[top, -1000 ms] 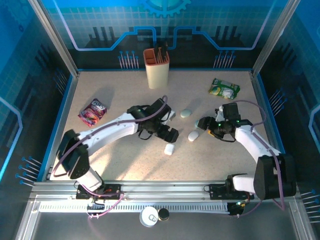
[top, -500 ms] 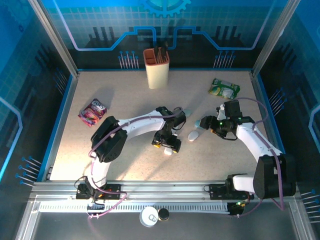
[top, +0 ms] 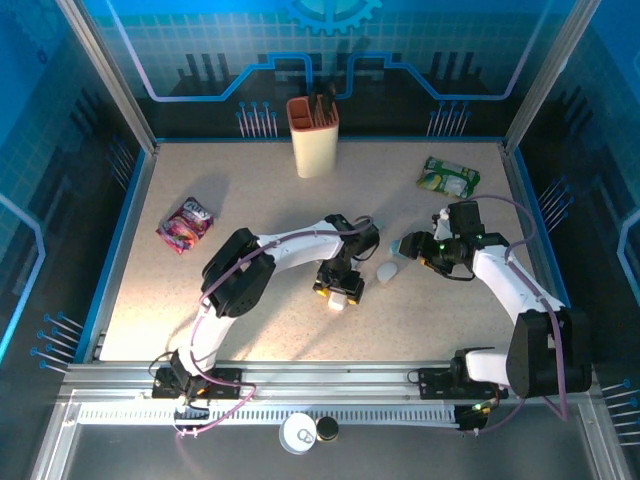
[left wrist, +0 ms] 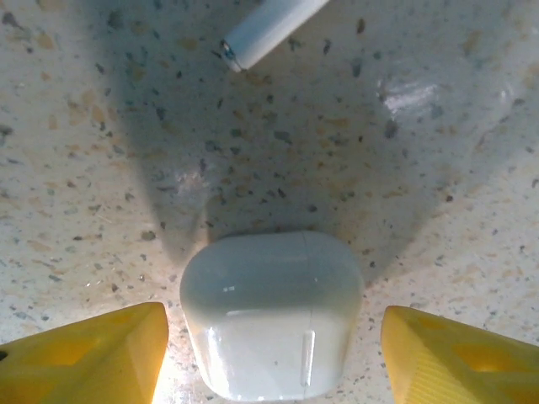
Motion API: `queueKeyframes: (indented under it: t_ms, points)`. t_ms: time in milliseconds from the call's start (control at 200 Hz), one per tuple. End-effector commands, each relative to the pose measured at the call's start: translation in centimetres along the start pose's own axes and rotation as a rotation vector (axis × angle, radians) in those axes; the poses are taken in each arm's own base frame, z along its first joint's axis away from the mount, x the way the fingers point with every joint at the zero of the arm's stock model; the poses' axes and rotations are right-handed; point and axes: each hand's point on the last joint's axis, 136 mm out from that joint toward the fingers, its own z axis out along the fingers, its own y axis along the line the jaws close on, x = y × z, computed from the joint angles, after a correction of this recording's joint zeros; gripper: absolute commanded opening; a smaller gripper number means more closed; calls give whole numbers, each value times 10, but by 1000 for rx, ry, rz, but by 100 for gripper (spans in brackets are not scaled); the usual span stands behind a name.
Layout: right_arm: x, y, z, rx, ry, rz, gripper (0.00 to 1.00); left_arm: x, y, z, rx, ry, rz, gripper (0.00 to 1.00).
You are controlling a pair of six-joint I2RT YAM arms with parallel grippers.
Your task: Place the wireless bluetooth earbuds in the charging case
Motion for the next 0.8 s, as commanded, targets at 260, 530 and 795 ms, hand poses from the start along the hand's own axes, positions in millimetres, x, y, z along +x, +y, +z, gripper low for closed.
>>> queueKeyframes:
  t_ms: [260, 530, 795]
  points:
    - [-4, 15, -15, -53, -16, -28, 69, -10, 10, -3, -46, -34, -22, 47]
    - [-12, 60, -41, -207, -124, -223, 68, -22, 3, -67, 123, -234, -81, 46]
    - [-6, 118, -59, -338, -229, -482, 69, -46, 25, -156, 495, -508, -366, 44]
